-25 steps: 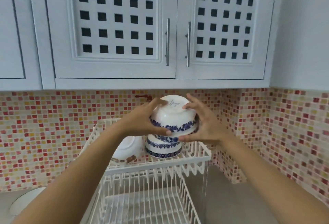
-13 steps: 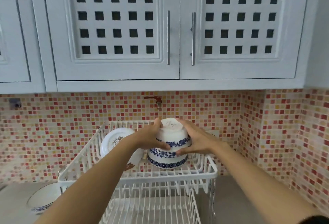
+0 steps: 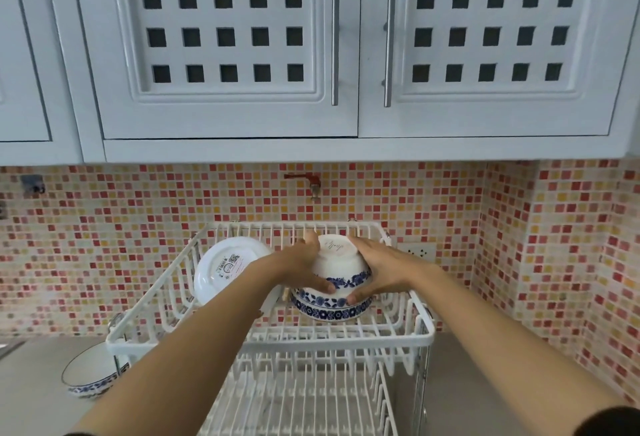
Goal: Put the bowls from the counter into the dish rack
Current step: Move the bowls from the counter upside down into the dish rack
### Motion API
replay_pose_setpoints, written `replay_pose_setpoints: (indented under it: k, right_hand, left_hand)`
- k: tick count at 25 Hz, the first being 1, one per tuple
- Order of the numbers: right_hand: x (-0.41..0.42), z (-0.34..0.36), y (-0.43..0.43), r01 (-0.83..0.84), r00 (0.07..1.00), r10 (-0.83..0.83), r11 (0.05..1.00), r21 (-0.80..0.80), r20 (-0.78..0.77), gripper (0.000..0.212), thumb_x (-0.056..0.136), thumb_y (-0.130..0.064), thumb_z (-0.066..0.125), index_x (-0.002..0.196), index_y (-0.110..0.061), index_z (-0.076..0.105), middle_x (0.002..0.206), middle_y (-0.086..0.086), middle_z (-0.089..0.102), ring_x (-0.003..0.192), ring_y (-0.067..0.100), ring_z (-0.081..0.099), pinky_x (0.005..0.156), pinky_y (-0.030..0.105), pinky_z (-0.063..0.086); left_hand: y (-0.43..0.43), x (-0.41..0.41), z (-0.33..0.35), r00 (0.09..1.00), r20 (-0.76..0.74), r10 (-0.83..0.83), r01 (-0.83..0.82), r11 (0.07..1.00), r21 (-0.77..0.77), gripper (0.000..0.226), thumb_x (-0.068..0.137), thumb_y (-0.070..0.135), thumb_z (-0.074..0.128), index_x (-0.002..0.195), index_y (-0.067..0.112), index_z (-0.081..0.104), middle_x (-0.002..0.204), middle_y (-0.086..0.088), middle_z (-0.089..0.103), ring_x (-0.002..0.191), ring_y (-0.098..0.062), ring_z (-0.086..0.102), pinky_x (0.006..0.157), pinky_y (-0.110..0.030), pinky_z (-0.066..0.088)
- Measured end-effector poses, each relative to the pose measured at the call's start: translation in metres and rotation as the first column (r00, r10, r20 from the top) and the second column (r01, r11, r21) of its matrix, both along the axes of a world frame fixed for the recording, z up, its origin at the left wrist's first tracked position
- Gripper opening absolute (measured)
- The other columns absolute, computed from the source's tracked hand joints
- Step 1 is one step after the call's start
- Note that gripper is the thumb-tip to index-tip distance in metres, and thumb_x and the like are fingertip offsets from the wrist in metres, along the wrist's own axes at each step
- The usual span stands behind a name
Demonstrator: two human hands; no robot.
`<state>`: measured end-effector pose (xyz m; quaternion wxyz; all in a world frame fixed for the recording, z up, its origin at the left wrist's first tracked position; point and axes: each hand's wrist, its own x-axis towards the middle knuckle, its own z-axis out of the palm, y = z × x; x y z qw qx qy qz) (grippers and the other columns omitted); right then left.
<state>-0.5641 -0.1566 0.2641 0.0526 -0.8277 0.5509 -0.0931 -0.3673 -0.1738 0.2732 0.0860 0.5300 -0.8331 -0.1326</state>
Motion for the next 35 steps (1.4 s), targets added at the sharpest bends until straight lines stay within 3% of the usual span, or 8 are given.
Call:
replay_pose_setpoints:
  k: [6,8,10,13,18,23,30,35]
  right_hand:
    - [0.005,0.005,0.003,0.046,0.998,-0.044,0.998,0.035,-0.050,0.125,0.061,-0.060,0.076,0.150,-0.019,-0.001,0.160,0.000,0.012,0.143,0.020,0.023,0.116,0.036,0.024]
    - [0.009,0.009,0.007,0.068,0.991,-0.065,0.998,0.016,-0.114,0.128,0.060,-0.065,0.073,0.150,-0.017,-0.003,0.161,0.001,0.006,0.146,0.020,0.017,0.118,0.037,0.021]
    - [0.013,0.016,0.012,0.084,0.978,-0.088,0.996,-0.028,-0.191,0.128,0.061,-0.072,0.067,0.150,-0.015,-0.004,0.161,0.002,-0.001,0.148,0.020,0.008,0.120,0.039,0.016]
    - [0.034,0.032,0.022,0.113,0.972,-0.127,0.990,-0.083,-0.196,0.113,0.072,-0.077,0.049,0.151,-0.016,-0.003,0.160,0.003,-0.004,0.148,0.022,0.006,0.120,0.044,0.015]
    - [0.120,0.056,0.046,0.078,0.989,-0.099,0.980,-0.184,-0.106,0.093,0.079,-0.073,0.010,0.151,-0.016,0.001,0.161,0.001,-0.001,0.148,0.017,0.007,0.118,0.039,0.015]
    - [0.239,0.055,0.061,0.028,1.000,-0.024,0.965,-0.260,0.018,0.066,0.098,-0.050,0.020,0.151,-0.013,0.007,0.161,0.003,0.006,0.147,0.019,0.011,0.117,0.039,0.018]
    - [0.390,0.018,0.063,0.016,0.989,0.023,0.966,-0.258,0.149,0.061,0.099,-0.039,0.029,0.150,-0.010,0.011,0.160,0.006,0.012,0.146,0.024,0.016,0.118,0.039,0.019]
    - [0.458,-0.020,0.041,0.020,0.990,0.002,0.988,-0.154,0.141,0.061,0.099,-0.039,0.029,0.150,-0.012,0.009,0.160,0.006,0.009,0.148,0.024,0.011,0.118,0.041,0.018]
  left_hand:
    - [0.004,-0.003,0.003,0.997,0.078,0.011,-0.010,1.000,-0.008,0.092,0.072,0.047,0.074,0.137,0.009,0.020,0.138,-0.013,0.044,0.118,-0.029,0.050,0.088,-0.032,0.045]
    - [0.013,-0.001,0.008,0.990,0.139,-0.020,0.029,0.998,-0.062,0.095,0.078,0.047,0.069,0.145,0.006,0.015,0.152,-0.014,0.028,0.133,-0.031,0.040,0.102,-0.036,0.041]
    - [0.026,0.005,0.017,0.989,0.141,-0.050,0.073,0.984,-0.163,0.085,0.090,0.041,0.056,0.150,0.005,0.008,0.160,-0.013,0.006,0.145,-0.032,0.020,0.116,-0.042,0.026]
    - [0.040,0.034,0.032,0.995,0.080,-0.055,0.079,0.938,-0.338,0.062,0.101,0.019,0.037,0.150,-0.001,0.005,0.161,-0.014,-0.003,0.149,-0.027,0.001,0.119,-0.039,0.012]
    - [0.060,0.122,0.051,1.000,0.000,0.026,-0.024,0.904,-0.426,0.053,0.102,0.011,0.026,0.150,0.000,0.006,0.161,-0.012,0.001,0.149,-0.023,0.002,0.120,-0.033,0.010]
    - [0.086,0.232,0.050,0.989,-0.001,0.147,-0.136,0.912,-0.387,0.054,0.103,0.022,0.026,0.150,0.002,0.010,0.161,-0.012,0.007,0.149,-0.026,0.007,0.120,-0.036,0.011]
    - [0.104,0.360,0.010,0.957,0.039,0.287,-0.262,0.916,-0.303,0.053,0.103,0.027,0.025,0.150,0.006,0.014,0.161,-0.010,0.009,0.149,-0.027,0.008,0.119,-0.037,0.014]
    - [0.098,0.422,-0.028,0.923,0.124,0.365,-0.331,0.915,-0.232,0.052,0.103,0.023,0.028,0.149,0.001,0.019,0.160,-0.014,0.008,0.149,-0.030,0.007,0.119,-0.040,0.014]
